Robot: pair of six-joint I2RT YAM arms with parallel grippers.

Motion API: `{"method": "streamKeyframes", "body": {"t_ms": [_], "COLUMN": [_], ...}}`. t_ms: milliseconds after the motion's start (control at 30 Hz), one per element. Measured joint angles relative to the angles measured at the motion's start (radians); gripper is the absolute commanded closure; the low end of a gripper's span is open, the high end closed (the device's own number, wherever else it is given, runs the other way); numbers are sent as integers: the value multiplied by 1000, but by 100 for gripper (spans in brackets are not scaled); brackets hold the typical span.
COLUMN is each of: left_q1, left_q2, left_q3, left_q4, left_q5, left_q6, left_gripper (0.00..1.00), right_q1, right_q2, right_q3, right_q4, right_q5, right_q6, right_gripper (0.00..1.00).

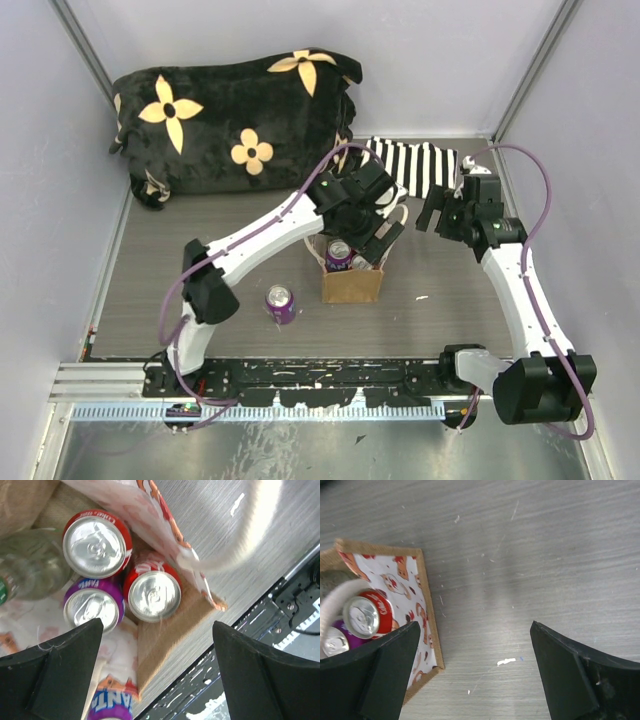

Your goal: Place the beverage into the canvas bag

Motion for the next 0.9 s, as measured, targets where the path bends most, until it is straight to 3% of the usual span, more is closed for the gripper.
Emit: {"method": "streamKeyframes", "body": {"t_ms": [267,500,600,767,900], "left_q1": [20,241,380,620,775], "left_q2": [-235,-436,-551,-792,-980], "left_q3": [-132,-279,-382,-606,-795], "left_q4": [28,34,48,68,72], "left_q5": [-72,-105,-107,-109,-88], "left_q6": [82,118,125,137,133], "left_gripper": [2,2,2,2,2], "right_q1": [0,32,136,432,644], "right_q2": [71,233,336,542,650], "right_q3": [168,411,576,893,1011], "right_q4": [10,16,-2,-26,-33], "right_q5": [-33,-68,-23,71,135], "right_q6": [-4,-1,-11,-43,-76], "right_gripper": [4,9,9,9,8]}}
